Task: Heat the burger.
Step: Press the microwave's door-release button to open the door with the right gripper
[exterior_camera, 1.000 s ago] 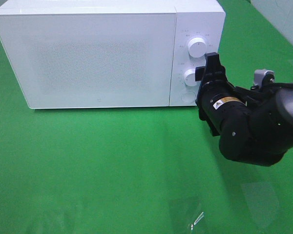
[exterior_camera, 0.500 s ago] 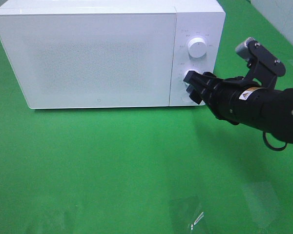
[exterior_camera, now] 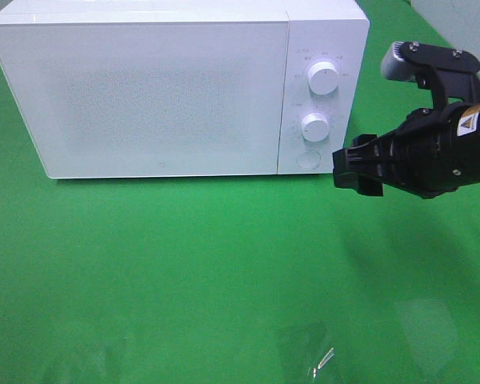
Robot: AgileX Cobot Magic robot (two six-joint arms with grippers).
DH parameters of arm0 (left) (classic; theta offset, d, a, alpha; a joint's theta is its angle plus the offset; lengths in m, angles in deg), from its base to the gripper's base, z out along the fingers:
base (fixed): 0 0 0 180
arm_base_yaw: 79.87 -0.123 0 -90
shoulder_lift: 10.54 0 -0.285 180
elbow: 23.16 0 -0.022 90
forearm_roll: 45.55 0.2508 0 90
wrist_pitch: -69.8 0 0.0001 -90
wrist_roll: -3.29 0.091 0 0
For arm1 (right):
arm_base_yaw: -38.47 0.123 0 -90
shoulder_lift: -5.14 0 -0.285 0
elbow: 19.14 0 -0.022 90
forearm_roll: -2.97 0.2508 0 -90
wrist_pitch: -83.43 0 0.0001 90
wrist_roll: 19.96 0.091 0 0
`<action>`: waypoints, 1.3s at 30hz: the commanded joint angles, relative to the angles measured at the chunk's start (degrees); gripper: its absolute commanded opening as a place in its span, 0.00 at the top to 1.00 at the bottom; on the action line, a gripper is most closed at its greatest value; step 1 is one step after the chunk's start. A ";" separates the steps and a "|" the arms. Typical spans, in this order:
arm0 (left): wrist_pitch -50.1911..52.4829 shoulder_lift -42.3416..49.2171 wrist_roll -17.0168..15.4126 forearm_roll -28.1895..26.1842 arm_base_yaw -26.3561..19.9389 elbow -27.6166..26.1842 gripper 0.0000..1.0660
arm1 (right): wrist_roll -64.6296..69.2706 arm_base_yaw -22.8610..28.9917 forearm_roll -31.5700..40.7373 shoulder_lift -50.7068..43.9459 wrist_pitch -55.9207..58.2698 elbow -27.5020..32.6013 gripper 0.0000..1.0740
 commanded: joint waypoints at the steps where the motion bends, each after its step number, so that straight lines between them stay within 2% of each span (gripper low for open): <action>1: 0.46 1.26 0.11 -0.46 0.00 0.11 0.06 | -0.52 -0.29 -3.61 -2.64 6.99 -1.83 0.38; 8: 0.46 1.26 0.11 -0.46 0.00 0.11 0.06 | -0.80 -0.23 -4.58 -11.29 16.50 -2.41 0.37; 14: 0.46 1.26 0.11 -0.46 0.00 0.11 0.06 | -1.03 -0.06 -4.87 -16.56 22.17 -2.41 0.29; 16: 0.46 1.26 0.11 -0.46 0.00 0.11 0.06 | -1.03 -0.06 -5.33 -20.51 28.07 -2.41 0.25; 25: 0.46 1.26 0.11 -0.46 0.00 0.11 0.06 | -1.20 -0.06 -6.02 -29.11 37.64 -2.12 0.29; 34: 0.46 1.26 0.11 -0.46 0.00 0.11 0.06 | -0.69 -0.17 -7.39 -43.03 38.79 4.76 0.29; 38: 0.46 1.26 0.11 -0.46 0.00 0.11 0.06 | -0.52 -3.72 -7.45 -48.13 39.53 7.10 0.29; 39: 0.46 1.26 0.11 -0.46 0.00 0.11 0.06 | -0.52 -6.30 -7.45 -50.31 39.99 7.73 0.29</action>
